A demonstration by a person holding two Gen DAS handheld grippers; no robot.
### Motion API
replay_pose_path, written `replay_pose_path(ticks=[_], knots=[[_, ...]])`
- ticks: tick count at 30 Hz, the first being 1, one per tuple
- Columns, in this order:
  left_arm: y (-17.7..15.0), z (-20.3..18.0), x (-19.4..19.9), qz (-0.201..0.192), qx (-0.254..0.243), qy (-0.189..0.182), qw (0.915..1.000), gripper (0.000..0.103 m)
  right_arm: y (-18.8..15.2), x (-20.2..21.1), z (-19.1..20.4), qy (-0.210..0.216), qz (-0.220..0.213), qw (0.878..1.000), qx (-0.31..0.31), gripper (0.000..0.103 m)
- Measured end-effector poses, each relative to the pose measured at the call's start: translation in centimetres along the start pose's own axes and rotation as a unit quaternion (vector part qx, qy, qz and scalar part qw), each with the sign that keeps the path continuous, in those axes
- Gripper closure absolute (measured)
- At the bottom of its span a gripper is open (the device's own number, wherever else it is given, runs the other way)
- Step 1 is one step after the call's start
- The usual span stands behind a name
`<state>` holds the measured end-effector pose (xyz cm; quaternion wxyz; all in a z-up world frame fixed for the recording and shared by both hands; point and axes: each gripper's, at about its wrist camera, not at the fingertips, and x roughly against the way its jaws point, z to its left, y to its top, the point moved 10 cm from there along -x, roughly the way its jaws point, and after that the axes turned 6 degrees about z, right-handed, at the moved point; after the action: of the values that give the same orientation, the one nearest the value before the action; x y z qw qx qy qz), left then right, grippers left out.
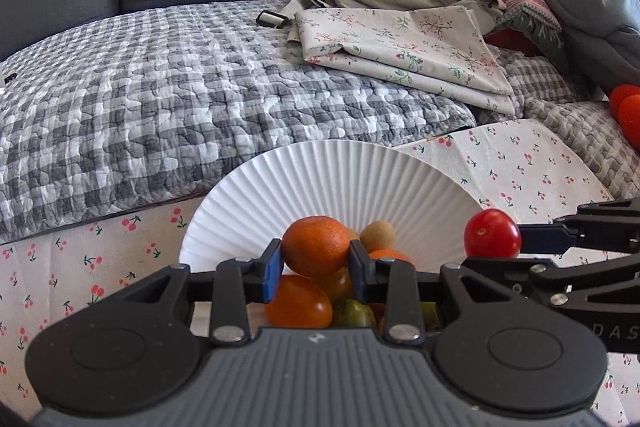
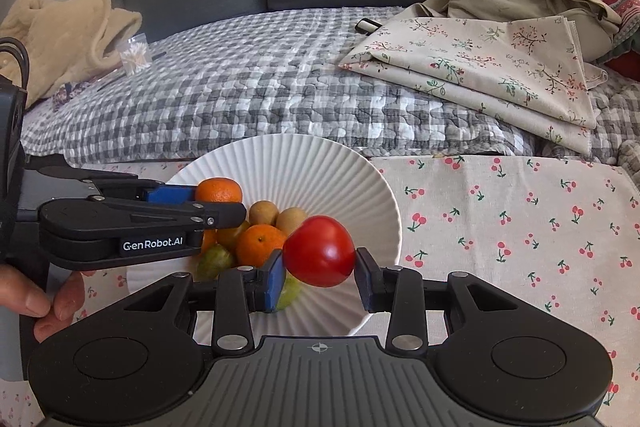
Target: Organize fruits
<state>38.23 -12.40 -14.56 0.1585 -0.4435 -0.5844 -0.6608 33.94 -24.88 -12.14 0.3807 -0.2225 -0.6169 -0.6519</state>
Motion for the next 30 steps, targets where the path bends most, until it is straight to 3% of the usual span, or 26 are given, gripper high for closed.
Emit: replay_pose_path(ticks=[8, 12, 17, 20, 22, 26, 30], knots=[[-0.5, 0.1, 1.2, -0.006, 0.000, 0.004, 1.0000, 0.064, 0.2, 1.1, -1.0, 0.006, -0.013, 0.999, -0.035, 0.065], [-0.6, 0.7, 2.9, -0.017, 0.014, 0.000, 0.9998, 0.055, 0.0, 1.9, -2.2, -0.003, -0.015, 0.998, -0.055, 0.065], [-1.6, 0.9, 5.1, -0.021, 0.024, 0.022, 0.9992, 0.052, -0.9, 2.8, -1.8, -0.016, -0.004, 0.999, -0.043, 0.063], [-2.9, 0.9, 6.5, -0.020, 0.046, 0.038, 0.9980, 0.044, -1.7, 3.7, -0.9, -0.016, 0.002, 0.999, -0.029, 0.060], [-3.9, 1.1, 7.4, -0.016, 0.063, 0.058, 0.9962, 0.035, -1.9, 4.4, -0.3, -0.019, 0.004, 1.000, -0.020, 0.054], [-5.3, 0.8, 9.2, -0.006, 0.045, 0.103, 0.9936, 0.034, -2.6, 6.1, 1.4, 0.000, 0.006, 1.000, -0.014, 0.045], [-6.1, 0.4, 12.1, -0.026, 0.051, 0.123, 0.9908, 0.022, -3.1, 8.3, 3.1, -0.007, 0.002, 1.000, -0.003, 0.029]])
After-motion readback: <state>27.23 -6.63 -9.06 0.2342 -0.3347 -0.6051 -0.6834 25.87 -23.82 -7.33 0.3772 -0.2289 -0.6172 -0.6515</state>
